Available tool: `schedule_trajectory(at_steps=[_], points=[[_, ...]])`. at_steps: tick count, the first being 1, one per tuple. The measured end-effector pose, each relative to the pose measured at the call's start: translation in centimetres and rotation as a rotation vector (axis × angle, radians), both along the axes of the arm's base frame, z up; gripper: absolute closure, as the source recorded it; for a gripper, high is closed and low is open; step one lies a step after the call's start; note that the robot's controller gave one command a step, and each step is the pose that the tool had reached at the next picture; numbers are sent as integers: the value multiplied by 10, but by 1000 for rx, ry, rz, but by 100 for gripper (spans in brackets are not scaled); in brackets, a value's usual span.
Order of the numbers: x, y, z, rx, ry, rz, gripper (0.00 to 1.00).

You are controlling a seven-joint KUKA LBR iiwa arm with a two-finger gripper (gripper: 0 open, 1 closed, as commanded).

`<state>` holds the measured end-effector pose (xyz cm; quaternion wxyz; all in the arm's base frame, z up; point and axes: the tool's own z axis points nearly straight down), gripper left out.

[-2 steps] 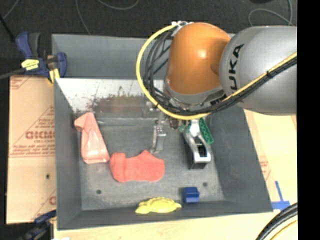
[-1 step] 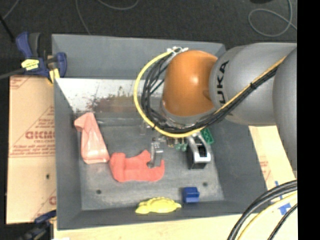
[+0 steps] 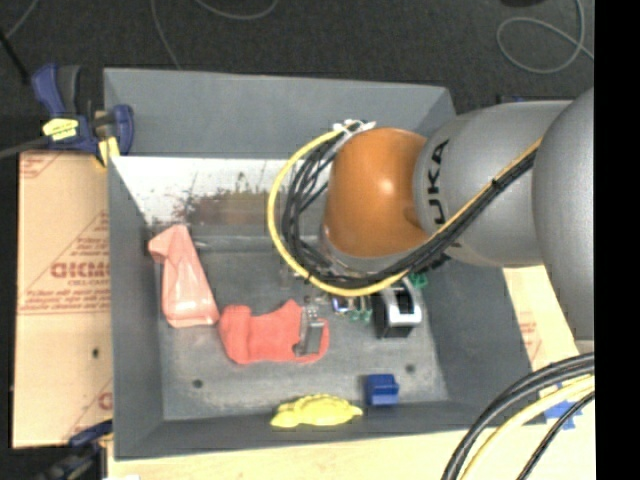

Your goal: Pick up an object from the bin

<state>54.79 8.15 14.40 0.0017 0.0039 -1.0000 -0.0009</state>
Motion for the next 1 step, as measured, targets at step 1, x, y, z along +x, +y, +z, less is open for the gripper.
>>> schedule_trajectory(at_steps=[1], points=[[11,0,-5,-2,-11,56,0]])
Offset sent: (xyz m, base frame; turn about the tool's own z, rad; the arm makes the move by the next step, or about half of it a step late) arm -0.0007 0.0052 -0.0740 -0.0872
